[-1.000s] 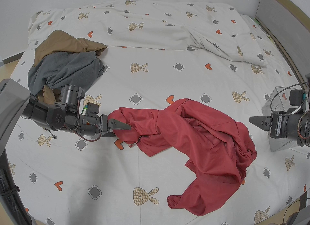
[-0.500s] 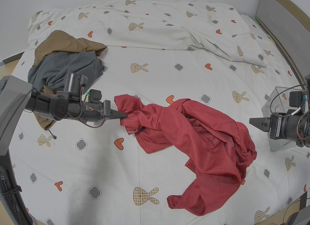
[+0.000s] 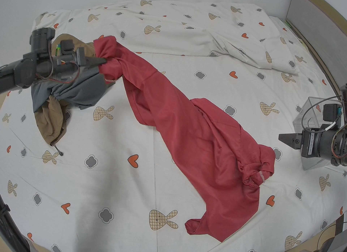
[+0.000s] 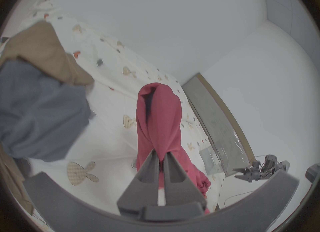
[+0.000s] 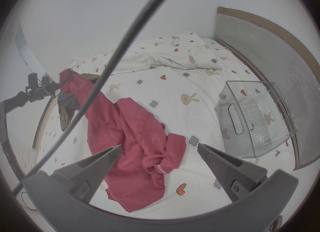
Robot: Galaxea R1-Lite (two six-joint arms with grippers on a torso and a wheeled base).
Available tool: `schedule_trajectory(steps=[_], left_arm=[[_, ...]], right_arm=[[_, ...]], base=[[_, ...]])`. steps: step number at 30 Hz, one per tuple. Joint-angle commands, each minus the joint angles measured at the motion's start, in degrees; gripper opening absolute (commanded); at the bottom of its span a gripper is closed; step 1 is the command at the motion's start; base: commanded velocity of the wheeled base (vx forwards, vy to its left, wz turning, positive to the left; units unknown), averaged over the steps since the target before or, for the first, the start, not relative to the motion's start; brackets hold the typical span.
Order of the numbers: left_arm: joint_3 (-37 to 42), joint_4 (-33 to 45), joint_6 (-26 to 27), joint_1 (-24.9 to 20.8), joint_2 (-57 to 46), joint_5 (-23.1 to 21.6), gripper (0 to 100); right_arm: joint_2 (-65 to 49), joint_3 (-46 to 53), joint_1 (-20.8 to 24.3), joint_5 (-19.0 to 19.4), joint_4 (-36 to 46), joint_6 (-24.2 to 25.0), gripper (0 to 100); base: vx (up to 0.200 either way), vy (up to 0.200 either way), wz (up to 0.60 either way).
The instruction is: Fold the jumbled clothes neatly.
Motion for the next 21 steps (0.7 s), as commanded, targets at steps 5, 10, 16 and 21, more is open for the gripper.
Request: schedule_trajectory(steps=[5, 10, 16, 21], left_arm=[[-6.70, 3.49, -0.40, 6.21, -2.79, 2.57, 0], [-5.74, 4.02, -0.40, 6.21, -5.34, 4.85, 0], [1.12, 6.39, -0.05, 5.95, -12.11, 4.94, 0], [8.50, 6.30, 0.21, 6.21, -18.79, 5.03, 0]], right_arm=[[0.60, 1.07, 0.01, 0.76, 0.01, 0.12, 100], [3.94, 1.25, 0.80, 1.20, -0.08, 0.12, 100], [12.56, 0.81, 0.54, 1.64, -0.26, 0.56, 100], [19.15, 1.34, -1.04, 7.79, -5.44, 2.49, 100]], base=[[0.000, 0.000, 0.00], [0.000, 0.000, 0.00], [0.000, 0.000, 0.00], [0.000, 0.000, 0.00]])
